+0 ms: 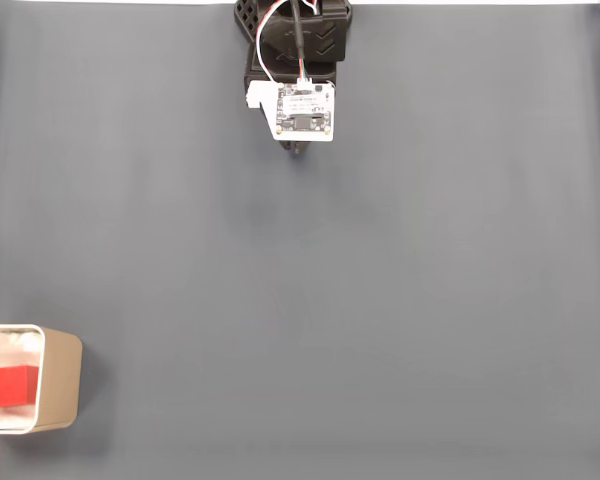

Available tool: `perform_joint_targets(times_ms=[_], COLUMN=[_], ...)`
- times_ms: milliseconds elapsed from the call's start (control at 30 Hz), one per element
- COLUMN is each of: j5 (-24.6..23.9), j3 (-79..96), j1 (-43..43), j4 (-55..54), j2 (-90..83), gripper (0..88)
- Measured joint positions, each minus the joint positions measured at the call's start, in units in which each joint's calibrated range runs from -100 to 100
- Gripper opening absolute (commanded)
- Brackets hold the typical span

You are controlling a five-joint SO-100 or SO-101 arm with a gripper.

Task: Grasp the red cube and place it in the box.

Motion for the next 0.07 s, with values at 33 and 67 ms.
perform_joint_targets(times_ms=[33, 67], j5=[0.0, 0.0], j3=[0.0, 0.0], j1=[0.0, 0.0], j4=[0.0, 0.0], j2=[0.0, 0.0], gripper=[0.2, 0.2])
